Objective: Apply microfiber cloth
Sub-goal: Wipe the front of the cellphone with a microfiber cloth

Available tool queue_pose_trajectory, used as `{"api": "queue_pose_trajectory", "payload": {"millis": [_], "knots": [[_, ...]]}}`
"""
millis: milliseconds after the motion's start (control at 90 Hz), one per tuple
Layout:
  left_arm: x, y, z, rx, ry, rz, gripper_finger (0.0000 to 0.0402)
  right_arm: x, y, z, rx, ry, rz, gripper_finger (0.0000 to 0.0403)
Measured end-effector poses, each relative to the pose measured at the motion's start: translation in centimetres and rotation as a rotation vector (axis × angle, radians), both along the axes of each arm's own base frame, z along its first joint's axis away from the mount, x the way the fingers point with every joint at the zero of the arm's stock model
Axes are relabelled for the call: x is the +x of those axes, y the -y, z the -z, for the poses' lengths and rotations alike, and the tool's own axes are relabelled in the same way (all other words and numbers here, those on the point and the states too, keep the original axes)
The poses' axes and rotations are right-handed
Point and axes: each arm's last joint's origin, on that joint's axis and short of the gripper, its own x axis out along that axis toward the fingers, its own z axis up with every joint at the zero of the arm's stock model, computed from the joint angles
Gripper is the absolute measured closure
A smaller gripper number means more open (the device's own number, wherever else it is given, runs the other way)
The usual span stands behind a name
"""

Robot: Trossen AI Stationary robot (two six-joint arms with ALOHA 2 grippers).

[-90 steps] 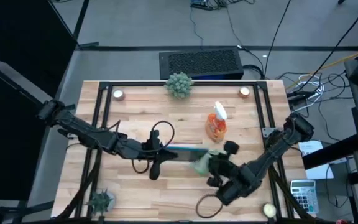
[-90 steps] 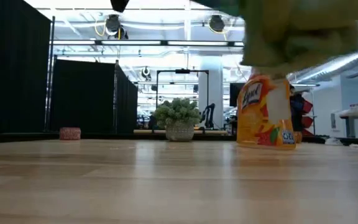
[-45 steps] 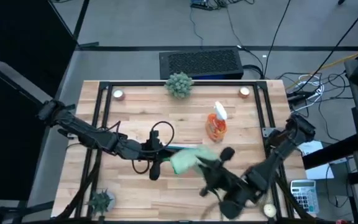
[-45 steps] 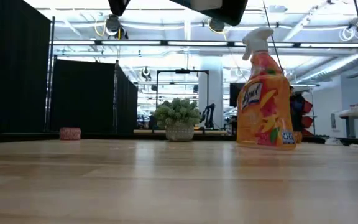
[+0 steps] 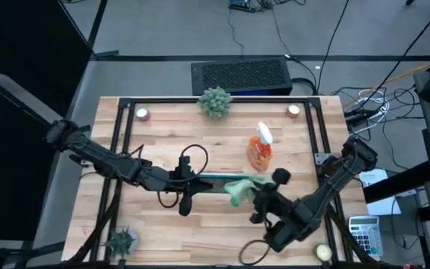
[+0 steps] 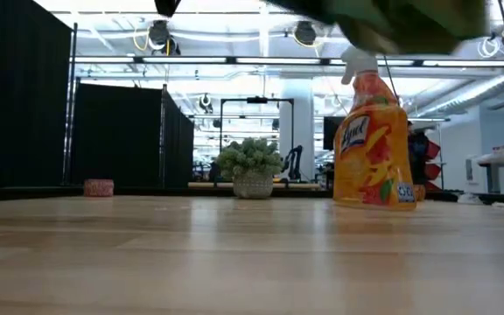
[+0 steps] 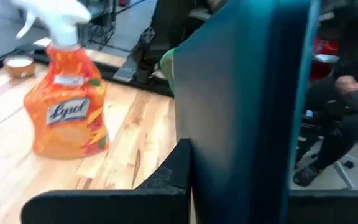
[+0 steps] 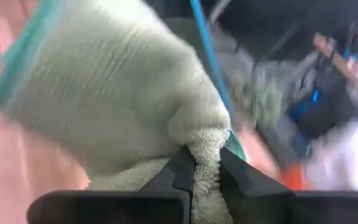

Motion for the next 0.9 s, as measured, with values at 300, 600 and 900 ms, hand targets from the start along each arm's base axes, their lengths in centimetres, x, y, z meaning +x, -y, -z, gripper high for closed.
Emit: {"api": "queue_pose_trajectory", "payload": {"millis": [300,600,900], "knots": [[-0.4,0.0,0.0,0.212,-0.011,0.040,0.0392,-3.2,-4.1,0.8,0.353,-0.129,-0.039,0.0390],[0.0,1.2,2.9,0.689,-0.126,0.202,0.0392,-3.2,-6.3,2.3,0.385,-0.049,-0.046,0.0388],[1.3,2.9,7.5,0.796,-0.277,0.260,0.0392,-2.5,-6.9,7.7,0.305,-0.286,0.159,0.0383]]}}
